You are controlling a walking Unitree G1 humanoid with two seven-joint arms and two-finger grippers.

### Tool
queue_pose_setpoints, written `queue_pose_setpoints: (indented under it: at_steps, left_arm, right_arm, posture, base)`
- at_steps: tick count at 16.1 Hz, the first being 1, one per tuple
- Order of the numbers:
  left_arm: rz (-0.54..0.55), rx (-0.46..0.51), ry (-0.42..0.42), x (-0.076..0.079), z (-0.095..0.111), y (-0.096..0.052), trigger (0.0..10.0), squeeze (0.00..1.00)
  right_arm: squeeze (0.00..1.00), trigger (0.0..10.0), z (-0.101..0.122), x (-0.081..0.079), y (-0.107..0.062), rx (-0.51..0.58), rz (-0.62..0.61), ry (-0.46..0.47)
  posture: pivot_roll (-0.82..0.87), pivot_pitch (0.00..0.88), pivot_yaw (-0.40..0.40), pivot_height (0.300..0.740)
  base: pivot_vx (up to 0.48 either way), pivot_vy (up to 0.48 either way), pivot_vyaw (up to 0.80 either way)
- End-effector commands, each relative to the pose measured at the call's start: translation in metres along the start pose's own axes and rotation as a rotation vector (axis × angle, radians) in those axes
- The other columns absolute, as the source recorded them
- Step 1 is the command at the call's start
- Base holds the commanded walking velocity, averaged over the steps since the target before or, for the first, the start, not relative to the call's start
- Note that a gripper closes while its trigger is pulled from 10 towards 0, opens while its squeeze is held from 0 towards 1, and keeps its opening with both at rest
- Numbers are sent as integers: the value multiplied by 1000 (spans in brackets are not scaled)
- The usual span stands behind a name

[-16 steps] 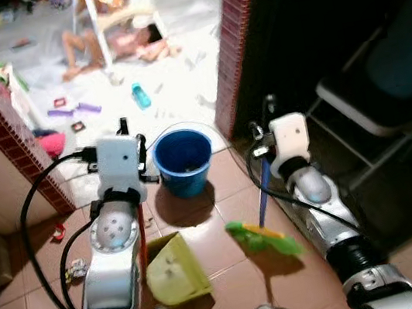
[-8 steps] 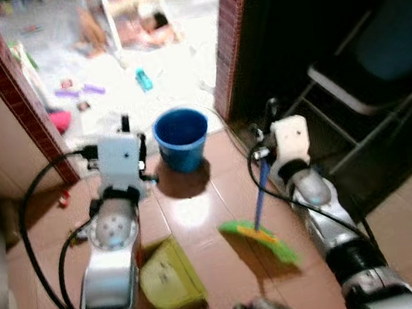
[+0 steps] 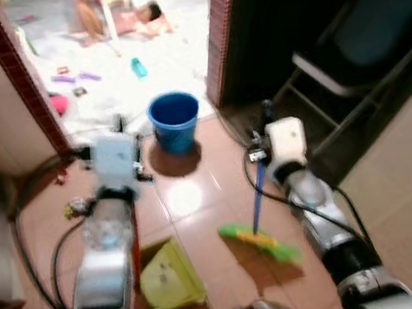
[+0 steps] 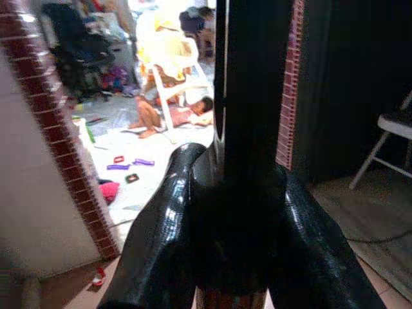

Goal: Sweep floor

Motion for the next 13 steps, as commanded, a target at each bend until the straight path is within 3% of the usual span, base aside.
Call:
queue_pose_setpoints:
  at_steps: [1, 6, 7, 11, 13]
  left_arm:
    - [17, 105, 9, -5, 24, 4, 10000, 0]
    - [137, 199, -16, -36, 48, 12, 10000, 0]
    - [139, 199, 9, -43, 52, 14, 10000, 0]
    - [73, 60, 101, -47, 15, 11, 10000, 0]
    - [91, 41, 105, -51, 6, 9, 10000, 0]
  right_arm:
    - [0, 10000, 3, 6, 1, 5, -12, -5]
    - [0, 10000, 4, 6, 2, 8, -16, -5]
    - [0, 10000, 3, 6, 1, 5, -12, -7]
    - [0, 10000, 3, 3, 4, -3, -1, -10]
    - [0, 10000, 2, 3, 4, -6, 0, -10]
  posture:
    - [22, 74, -81, 740]
    - [17, 87, -84, 740]
    - [21, 89, -88, 740]
    - [25, 89, -90, 740]
    - [25, 91, -92, 740]
  base:
    - [0, 0, 0]
    - [0, 0, 0]
    - [0, 0, 0]
    - [0, 0, 0]
    - [0, 0, 0]
Point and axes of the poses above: a point about 5 cm out from each wrist's last joint towards the gripper, its own y axis pointing out of the wrist towards the gripper, its own z axis along the axis of the wrist's last joint, x = y × z, the point moved 3 cm from there along y, pointing out of the wrist towards the gripper, and after that the axes turned 4 degrees about y, right-handed, at the moved point
